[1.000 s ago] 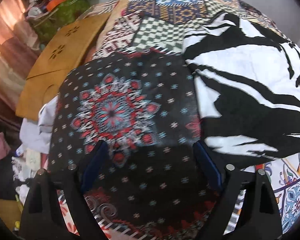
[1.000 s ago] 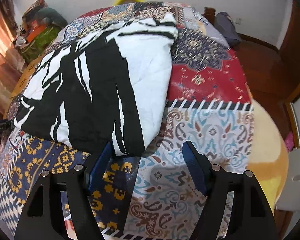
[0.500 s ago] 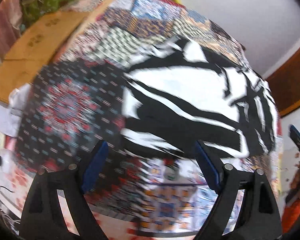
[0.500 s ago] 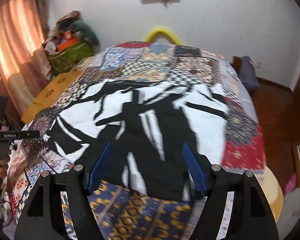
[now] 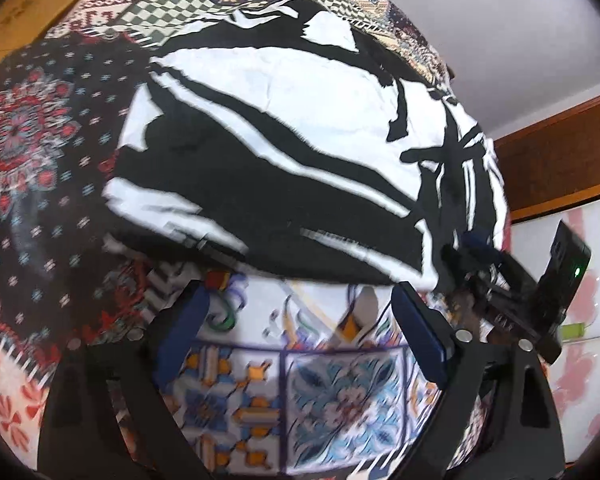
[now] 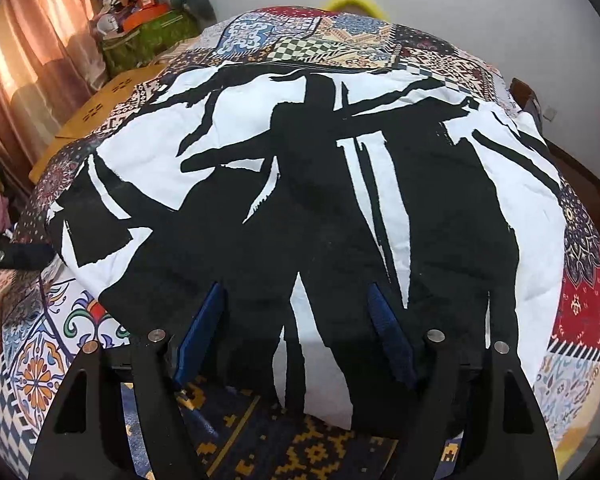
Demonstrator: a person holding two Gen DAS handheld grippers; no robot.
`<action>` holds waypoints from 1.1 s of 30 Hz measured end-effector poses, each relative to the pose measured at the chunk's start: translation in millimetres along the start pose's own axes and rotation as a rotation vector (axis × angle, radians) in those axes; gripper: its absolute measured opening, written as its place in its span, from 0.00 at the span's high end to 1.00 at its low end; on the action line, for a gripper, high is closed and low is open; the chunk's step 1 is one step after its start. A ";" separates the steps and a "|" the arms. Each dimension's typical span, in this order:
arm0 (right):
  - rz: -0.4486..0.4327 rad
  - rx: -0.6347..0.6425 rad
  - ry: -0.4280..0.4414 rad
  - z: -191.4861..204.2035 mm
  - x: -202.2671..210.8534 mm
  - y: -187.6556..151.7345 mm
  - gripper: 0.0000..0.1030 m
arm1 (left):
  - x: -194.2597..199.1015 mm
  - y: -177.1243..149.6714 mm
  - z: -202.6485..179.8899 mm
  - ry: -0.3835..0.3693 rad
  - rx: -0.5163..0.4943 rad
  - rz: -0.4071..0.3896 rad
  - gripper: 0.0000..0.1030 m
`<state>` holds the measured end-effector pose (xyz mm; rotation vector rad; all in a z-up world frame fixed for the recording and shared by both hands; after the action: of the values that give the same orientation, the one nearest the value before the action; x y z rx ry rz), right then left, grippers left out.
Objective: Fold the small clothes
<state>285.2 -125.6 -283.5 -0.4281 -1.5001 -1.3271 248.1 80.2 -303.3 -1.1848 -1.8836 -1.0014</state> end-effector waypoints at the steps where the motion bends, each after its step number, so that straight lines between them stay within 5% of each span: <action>1: 0.005 -0.002 0.006 -0.5 0.0 -0.2 0.28 | -3.0 5.0 -2.0 -0.015 -0.004 -0.005 0.11; 10: 0.021 -0.001 0.023 -0.2 -5.0 -0.7 0.28 | -19.5 43.8 -6.4 -0.073 0.056 -0.064 0.15; 13: 0.021 -0.004 0.027 0.6 -4.9 -2.0 0.28 | -20.8 55.5 -1.3 -0.026 0.057 -0.089 0.27; 16: 0.019 -0.004 0.026 0.6 -4.7 -1.9 0.28 | -20.4 63.3 3.9 0.058 0.044 -0.114 0.54; 17: 0.019 -0.004 0.027 0.6 -4.4 -2.1 0.28 | -19.3 63.8 6.9 0.095 0.035 -0.121 0.71; 20: 0.016 -0.009 0.032 0.3 -1.1 -0.8 0.28 | -14.2 63.8 9.3 0.131 0.022 -0.149 0.84; 25: -0.019 -0.038 0.044 -4.0 17.8 1.7 0.30 | 17.0 56.6 0.6 0.224 -0.060 -0.242 0.88; 33: -0.073 -0.047 -0.059 -31.5 42.7 -0.8 0.30 | 83.1 44.8 -2.0 0.394 -0.174 -0.373 0.89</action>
<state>281.9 -168.6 -252.6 -0.4500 -1.5477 -1.4200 260.9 124.3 -220.8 -0.6675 -1.7520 -1.5044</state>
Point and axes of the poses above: each gripper's, at about its wrist camera, not at the fingertips, and x roughly against the way its jaws point, z to its left, y to its top, the point moved 7 cm from there along -x, roughly the way its jaws point, and after that the axes turned 5 degrees about -x, right-handed, at the moved point
